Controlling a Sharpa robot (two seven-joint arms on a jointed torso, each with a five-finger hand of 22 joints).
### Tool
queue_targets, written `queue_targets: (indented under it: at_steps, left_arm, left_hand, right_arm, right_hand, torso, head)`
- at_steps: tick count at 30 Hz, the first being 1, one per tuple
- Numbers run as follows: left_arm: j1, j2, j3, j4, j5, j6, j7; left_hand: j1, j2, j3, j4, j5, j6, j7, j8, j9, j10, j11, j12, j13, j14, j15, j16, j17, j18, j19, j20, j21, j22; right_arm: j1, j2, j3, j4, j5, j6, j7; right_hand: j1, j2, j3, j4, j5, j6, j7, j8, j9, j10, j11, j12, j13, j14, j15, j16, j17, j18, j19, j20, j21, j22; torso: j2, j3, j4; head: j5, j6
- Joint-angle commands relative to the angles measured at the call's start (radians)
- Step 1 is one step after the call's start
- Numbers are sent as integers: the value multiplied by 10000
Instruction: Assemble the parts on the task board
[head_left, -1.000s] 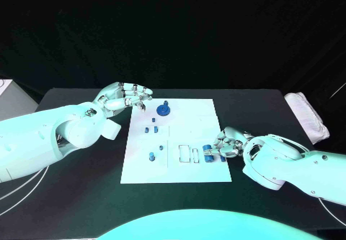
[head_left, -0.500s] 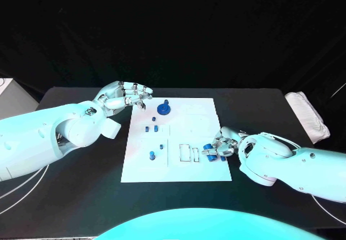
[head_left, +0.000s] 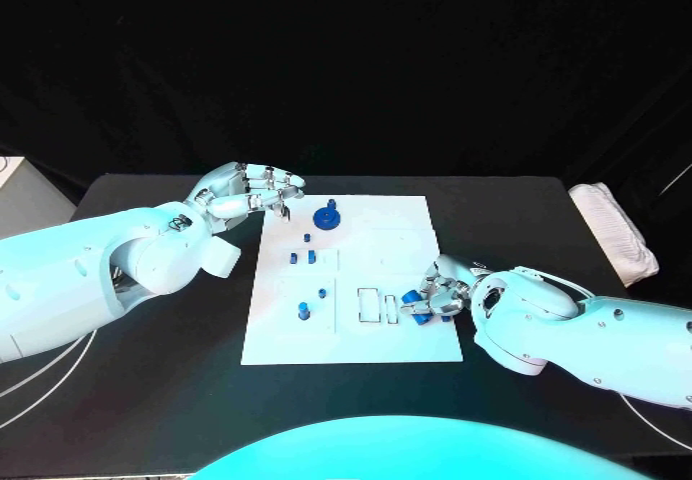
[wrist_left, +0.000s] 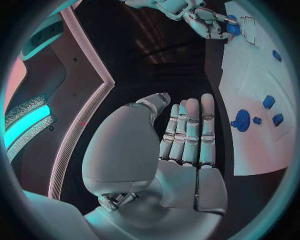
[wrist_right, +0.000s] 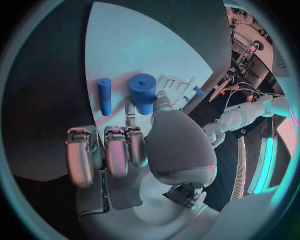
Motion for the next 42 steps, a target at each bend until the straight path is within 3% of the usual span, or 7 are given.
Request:
queue_targets:
  at_steps: [1, 8, 15, 22, 26, 36, 42]
  left_arm:
    - [2, 16, 6, 28, 73, 171, 46]
    - [2, 31, 6, 11, 73, 167, 34]
    - [3, 50, 6, 7, 73, 160, 22]
    - [3, 69, 7, 14, 62, 218, -28]
    - [4, 84, 7, 26, 52, 261, -64]
    - [5, 78, 7, 41, 42, 277, -88]
    - [6, 78, 7, 44, 40, 286, -99]
  left_hand:
    - [16, -58, -51, 8, -13, 36, -16, 45, -18, -58, -6, -26, -15, 5, 54, -51, 15, 56, 83, 14, -62, -15]
    - [19, -50, -51, 14, -11, 41, -16, 49, -18, -62, -5, -27, -17, 4, 55, -52, 16, 56, 84, 15, -67, -18]
    - [19, -50, -51, 14, -11, 41, -16, 49, -18, -62, -5, -27, -17, 4, 55, -52, 16, 56, 84, 15, -67, -18]
    - [38, -29, -51, 25, -6, 80, -34, 74, -12, -73, -8, -29, -21, 1, 55, -57, 19, 56, 88, 15, -81, -27]
    - [38, -32, -55, 27, -7, 84, -36, 77, -11, -80, -7, -31, -23, -2, 55, -58, 19, 56, 88, 16, -84, -28]
    - [38, -32, -55, 27, -7, 84, -36, 77, -11, -80, -7, -31, -23, -2, 55, -58, 19, 56, 88, 16, -84, -28]
    - [38, -32, -55, 27, -7, 84, -36, 77, -11, -80, -7, -31, -23, -2, 55, -58, 19, 56, 88, 16, -84, -28]
  right_arm:
    - [-101, -14, -74, 106, 522, -336, 127]
    - [211, -191, -38, 472, 1509, -1387, 550]
    - [610, -247, -11, 836, 2362, -1851, 753]
    - [680, 232, -12, 706, 2973, -1606, 882]
    - [584, 611, -24, 494, 3117, -1281, 829]
    - [413, 1077, -37, 187, 2994, -955, 586]
    - [394, 1164, -38, 12, 2662, -908, 522]
  right_hand:
    - [122, 65, 75, 29, 37, 84, -44, 78, 24, 552, -74, 20, 1929, 958, -51, 46, 2245, -191, 1020, -106, 94, 2594]
    - [306, 231, 192, -10, 37, 262, -128, 152, 13, 488, -150, -90, 1821, 956, -114, 43, 2244, -197, 1026, -152, 128, 2604]
    - [339, 275, 215, -5, 37, 287, -138, 154, 4, 493, -161, -93, 1824, 975, -123, 68, 2330, -216, 1042, -161, 221, 2629]
    - [330, 333, 229, 12, 34, 317, -149, 156, -9, 492, -172, -105, 1816, 985, -132, 82, 2376, -220, 1046, -171, 245, 2635]
    - [315, 362, 231, 22, 31, 341, -156, 159, -15, 543, -178, -49, 1888, 970, -137, 62, 2310, -217, 1043, -175, 228, 2631]
    - [67, 421, 135, 43, 14, 459, -193, 172, -50, 640, -212, 41, 2019, 969, -167, 59, 2309, -220, 1046, -203, 245, 2635]
    - [-20, 422, 97, 44, 13, 485, -203, 175, -60, 649, -221, 45, 2031, 971, -175, 62, 2319, -220, 1046, -211, 241, 2634]
  torso:
    - [-11, -2, 10]
    - [-14, -9, 11]
    - [-4, -13, -6]
    - [0, -3, -10]
    - [1, -9, 35]
    - [11, -6, -5]
    - [1, -12, 10]
  head:
    - [7, 22]
    - [14, 24]
    - [3, 28]
    - [4, 22]
    - [-16, -4]
    - [21, -29]
    - [26, -52]
